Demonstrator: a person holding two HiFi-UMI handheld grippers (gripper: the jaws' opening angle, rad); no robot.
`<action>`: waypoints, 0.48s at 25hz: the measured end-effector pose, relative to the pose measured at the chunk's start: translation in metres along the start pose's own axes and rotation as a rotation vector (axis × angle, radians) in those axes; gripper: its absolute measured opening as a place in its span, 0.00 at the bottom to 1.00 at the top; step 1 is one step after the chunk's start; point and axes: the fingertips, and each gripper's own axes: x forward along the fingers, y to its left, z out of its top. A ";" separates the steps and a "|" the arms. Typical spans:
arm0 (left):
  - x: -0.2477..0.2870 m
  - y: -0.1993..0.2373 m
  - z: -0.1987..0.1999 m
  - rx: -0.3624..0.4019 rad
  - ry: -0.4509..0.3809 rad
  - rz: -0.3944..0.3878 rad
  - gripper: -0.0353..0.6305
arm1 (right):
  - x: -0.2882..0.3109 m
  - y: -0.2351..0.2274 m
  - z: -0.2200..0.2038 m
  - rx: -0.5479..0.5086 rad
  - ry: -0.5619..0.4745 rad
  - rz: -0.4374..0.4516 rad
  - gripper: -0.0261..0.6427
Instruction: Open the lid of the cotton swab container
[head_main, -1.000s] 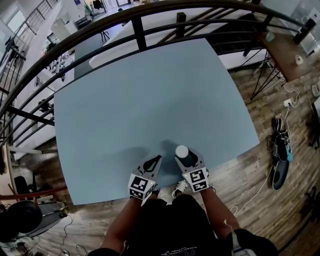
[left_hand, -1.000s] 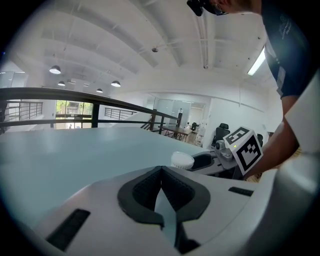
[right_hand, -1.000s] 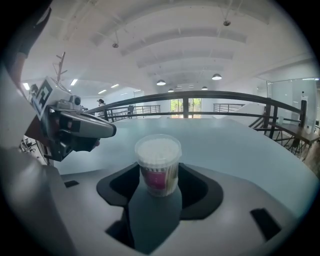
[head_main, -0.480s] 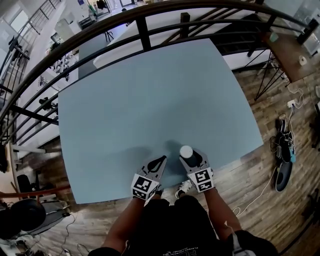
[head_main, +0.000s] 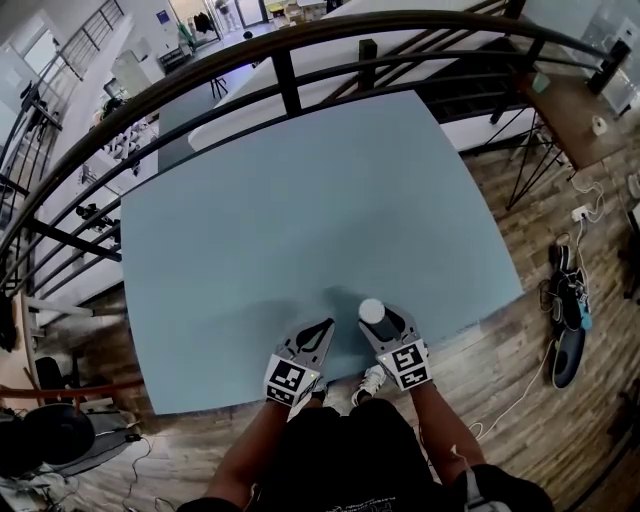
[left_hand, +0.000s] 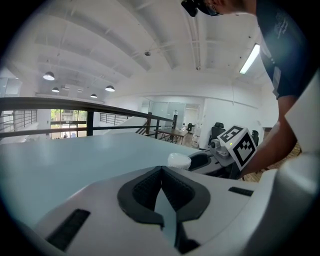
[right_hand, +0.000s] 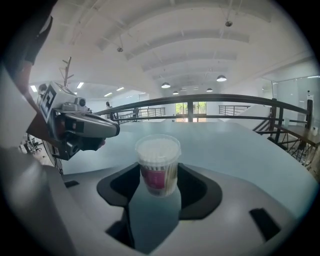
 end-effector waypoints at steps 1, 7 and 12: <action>0.000 -0.001 0.004 0.013 0.002 -0.002 0.07 | -0.002 0.000 0.003 0.000 -0.001 0.004 0.40; 0.000 -0.005 0.009 0.078 0.017 -0.019 0.07 | -0.011 0.007 0.019 -0.017 0.004 0.030 0.40; -0.001 -0.009 0.018 0.126 0.018 -0.032 0.07 | -0.019 0.009 0.031 -0.032 0.004 0.045 0.40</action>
